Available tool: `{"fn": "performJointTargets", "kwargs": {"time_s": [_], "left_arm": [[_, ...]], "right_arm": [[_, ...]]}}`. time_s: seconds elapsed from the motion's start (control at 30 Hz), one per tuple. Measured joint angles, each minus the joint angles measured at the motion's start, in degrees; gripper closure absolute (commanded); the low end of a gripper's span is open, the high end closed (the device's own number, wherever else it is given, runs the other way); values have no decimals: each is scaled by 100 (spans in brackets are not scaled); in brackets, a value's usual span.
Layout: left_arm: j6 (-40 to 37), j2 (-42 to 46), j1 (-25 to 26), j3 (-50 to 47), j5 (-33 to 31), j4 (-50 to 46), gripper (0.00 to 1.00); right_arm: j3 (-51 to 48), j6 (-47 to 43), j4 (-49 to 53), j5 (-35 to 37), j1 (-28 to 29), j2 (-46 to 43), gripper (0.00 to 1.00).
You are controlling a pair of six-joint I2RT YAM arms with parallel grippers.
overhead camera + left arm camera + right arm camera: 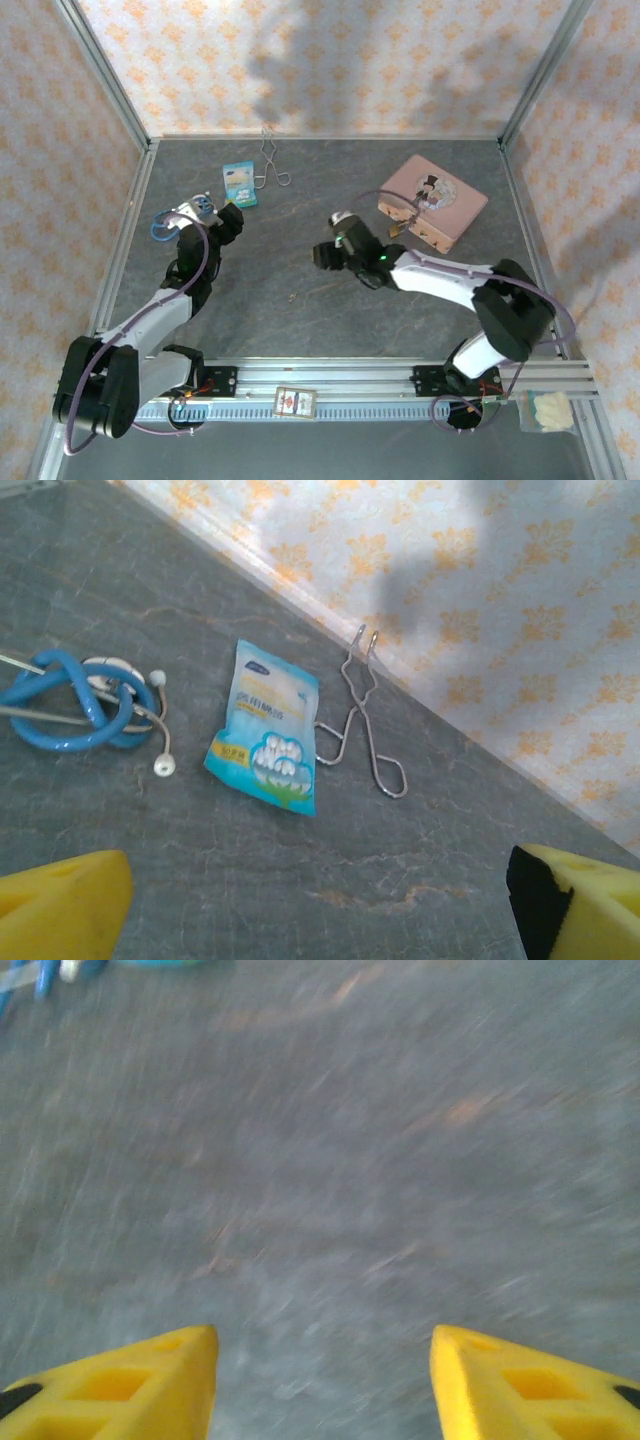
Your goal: Unlock a padlock with a key
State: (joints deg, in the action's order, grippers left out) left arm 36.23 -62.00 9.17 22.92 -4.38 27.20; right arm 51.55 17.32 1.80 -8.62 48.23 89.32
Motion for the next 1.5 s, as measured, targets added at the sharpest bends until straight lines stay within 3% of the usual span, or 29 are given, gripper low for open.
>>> {"fn": "performJointTargets", "kwargs": {"time_s": [0.23,0.37,0.6,0.9,1.23,1.3,1.5], "left_arm": [[260,164,0,-168,-286,-87,1],[326,116,0,-229,-378,-85,1],[479,-57,-7,-254,-393,-76,1],[638,-162,-7,-254,-282,13,2],[850,37,-7,-317,-133,22,2],[898,42,-7,-317,-37,20,2],[1130,42,-4,-317,358,24,4]], "right_arm": [[896,763,776,131,1344,1032,40],[1320,1130,1097,275,1670,1633,41],[1670,1539,1346,549,1705,2035,48],[2015,1744,1799,1176,1821,2345,65],[1888,1672,1851,1878,2000,2354,92],[1797,1556,1781,1919,1998,2302,100],[1211,929,1169,1322,1526,1884,100]]}}
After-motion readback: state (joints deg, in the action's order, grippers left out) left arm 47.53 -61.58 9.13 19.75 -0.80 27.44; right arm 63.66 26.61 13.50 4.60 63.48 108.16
